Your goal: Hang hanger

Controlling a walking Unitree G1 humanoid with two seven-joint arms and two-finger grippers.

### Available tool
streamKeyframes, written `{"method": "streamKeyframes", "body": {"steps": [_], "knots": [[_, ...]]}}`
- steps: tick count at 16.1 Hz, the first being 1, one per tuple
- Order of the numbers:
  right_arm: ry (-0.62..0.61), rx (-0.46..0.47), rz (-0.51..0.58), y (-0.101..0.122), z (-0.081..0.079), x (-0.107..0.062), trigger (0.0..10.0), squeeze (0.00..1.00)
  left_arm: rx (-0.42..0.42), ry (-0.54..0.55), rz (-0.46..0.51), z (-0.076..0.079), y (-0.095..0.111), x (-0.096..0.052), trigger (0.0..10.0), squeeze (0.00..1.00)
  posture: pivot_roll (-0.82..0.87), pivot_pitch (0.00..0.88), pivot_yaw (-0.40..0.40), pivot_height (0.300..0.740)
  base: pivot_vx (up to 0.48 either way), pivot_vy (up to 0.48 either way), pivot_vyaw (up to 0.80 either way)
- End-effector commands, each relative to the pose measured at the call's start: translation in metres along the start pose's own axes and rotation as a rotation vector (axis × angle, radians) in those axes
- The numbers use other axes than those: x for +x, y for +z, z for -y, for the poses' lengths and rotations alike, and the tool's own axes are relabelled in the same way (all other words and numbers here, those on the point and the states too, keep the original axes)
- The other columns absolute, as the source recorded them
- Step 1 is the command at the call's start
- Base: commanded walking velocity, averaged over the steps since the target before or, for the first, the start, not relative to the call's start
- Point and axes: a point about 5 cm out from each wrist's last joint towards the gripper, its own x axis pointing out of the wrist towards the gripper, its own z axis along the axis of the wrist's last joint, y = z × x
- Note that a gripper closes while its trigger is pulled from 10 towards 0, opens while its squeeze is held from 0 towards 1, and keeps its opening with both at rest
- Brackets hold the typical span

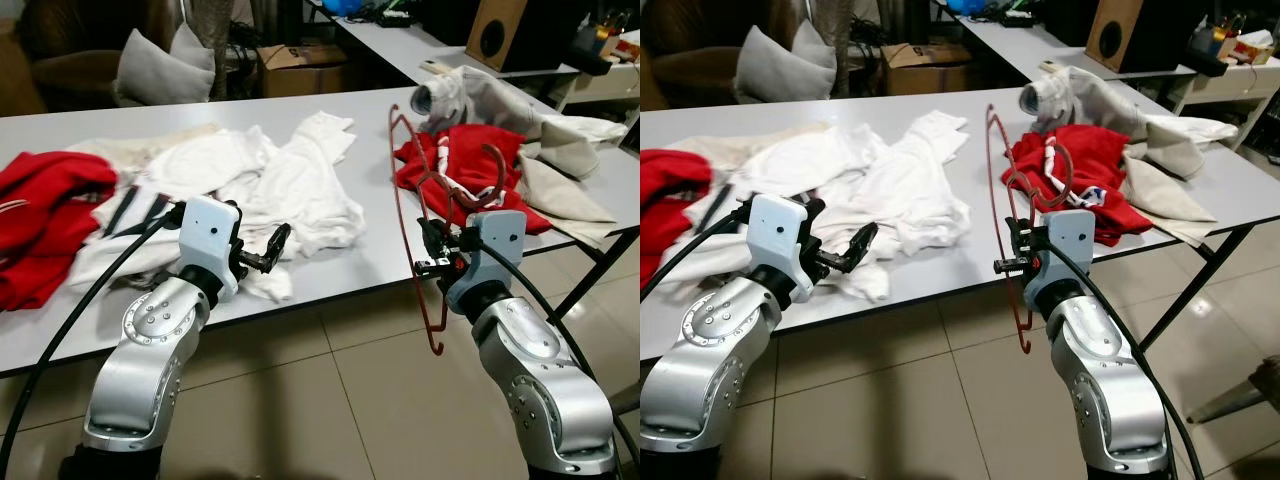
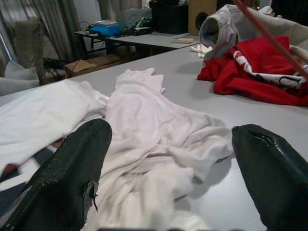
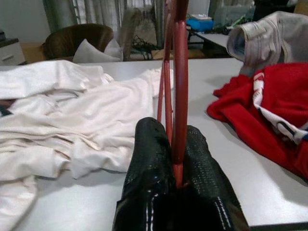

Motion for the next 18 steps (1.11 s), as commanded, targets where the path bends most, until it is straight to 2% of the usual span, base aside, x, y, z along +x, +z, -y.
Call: {"method": "streamKeyframes", "body": {"steps": [1, 15, 18], "knots": [[-0.017, -0.011, 0.036, 0.0068, 0.0021, -0.0014, 10.0, 0.00, 0.002, -0.014, 0.015, 0.0018, 0.0037, 0.0016, 10.0, 0.00, -0.10, 0.000, -0.035, 0.740, 0.000, 0.000, 0.00], [-0.057, 0.039, 0.044, 0.0052, 0.0050, -0.0026, 10.0, 0.00, 0.017, -0.031, 0.006, 0.0038, 0.0031, 0.0033, 10.0, 0.00, -0.10, 0.000, -0.019, 0.740, 0.000, 0.000, 0.00], [-0.053, 0.073, 0.055, 0.0062, 0.0050, -0.0023, 10.0, 0.00, 0.017, -0.029, 0.007, 0.0039, 0.0035, 0.0030, 10.0, 0.00, -0.10, 0.000, -0.021, 0.740, 0.000, 0.000, 0.00]]}}
